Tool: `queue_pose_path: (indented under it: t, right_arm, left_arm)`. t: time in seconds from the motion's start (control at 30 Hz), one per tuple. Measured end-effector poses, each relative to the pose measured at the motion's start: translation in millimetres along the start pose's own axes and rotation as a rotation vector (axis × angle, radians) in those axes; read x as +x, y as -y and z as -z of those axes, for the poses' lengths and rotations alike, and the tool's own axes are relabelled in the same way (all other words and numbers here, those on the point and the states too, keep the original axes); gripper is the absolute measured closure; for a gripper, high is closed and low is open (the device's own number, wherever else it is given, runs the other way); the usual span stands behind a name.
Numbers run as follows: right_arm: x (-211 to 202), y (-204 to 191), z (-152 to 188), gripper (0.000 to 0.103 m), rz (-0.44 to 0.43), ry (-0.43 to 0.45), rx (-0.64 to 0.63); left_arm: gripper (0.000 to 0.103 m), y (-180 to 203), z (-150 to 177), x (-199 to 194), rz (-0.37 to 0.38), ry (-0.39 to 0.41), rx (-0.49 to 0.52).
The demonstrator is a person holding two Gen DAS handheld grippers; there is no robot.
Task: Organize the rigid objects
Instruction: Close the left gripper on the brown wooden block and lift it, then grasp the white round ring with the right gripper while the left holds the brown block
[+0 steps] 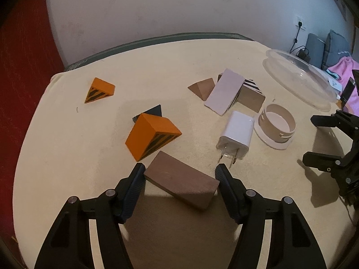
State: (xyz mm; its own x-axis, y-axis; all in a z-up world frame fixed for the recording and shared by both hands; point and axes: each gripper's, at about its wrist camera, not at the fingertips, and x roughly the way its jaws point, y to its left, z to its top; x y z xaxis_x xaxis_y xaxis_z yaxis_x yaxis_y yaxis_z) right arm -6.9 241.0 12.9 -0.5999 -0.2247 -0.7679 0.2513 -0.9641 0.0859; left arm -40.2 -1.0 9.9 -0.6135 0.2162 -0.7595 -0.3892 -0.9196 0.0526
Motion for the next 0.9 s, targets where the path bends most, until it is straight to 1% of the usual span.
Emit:
queue_pose_path:
  t: [0.17, 0.3, 0.37, 0.47, 0.53, 0.6, 0.77, 0.9]
  right_arm:
    - [-0.5, 1.5, -1.7, 0.000, -0.004, 0.005, 0.011]
    - [1.2, -1.2, -4.8, 0.000, 0.013, 0.002, 0.019]
    - [0.8, -0.4, -6.3, 0.002, 0.020, 0.002, 0.031]
    - [-0.5, 2.9, -11.1, 0.008, 0.005, 0.013, 0.073]
    - [0.8, 2.6, -16.4, 0.015, -0.015, 0.017, 0.102]
    - [3.1, -0.9, -22.8, 0.021, -0.037, 0.020, 0.119]
    - [11.1, -20.4, -36.0, 0.027, -0.047, 0.033, 0.082]
    - [21.6, -29.3, -40.6, 0.038, -0.037, 0.026, 0.063]
  left_arm:
    - [0.038, 0.1, 4.8, -11.8, -0.050, 0.044, -0.045]
    - [0.038, -4.1, 10.9, -22.0, -0.060, 0.077, -0.103]
    - [0.038, -4.4, 14.2, -27.9, -0.071, 0.100, -0.120]
    - [0.038, -4.9, 16.8, -33.2, -0.083, 0.122, -0.129]
    - [0.038, -5.0, 16.6, -35.3, -0.090, 0.134, -0.131]
    - [0.038, -5.3, 16.9, -36.5, -0.102, 0.143, -0.132]
    - [0.038, -9.9, 16.7, -36.5, -0.102, 0.144, -0.158]
    - [0.038, -10.9, 16.4, -36.4, -0.102, 0.142, -0.167]
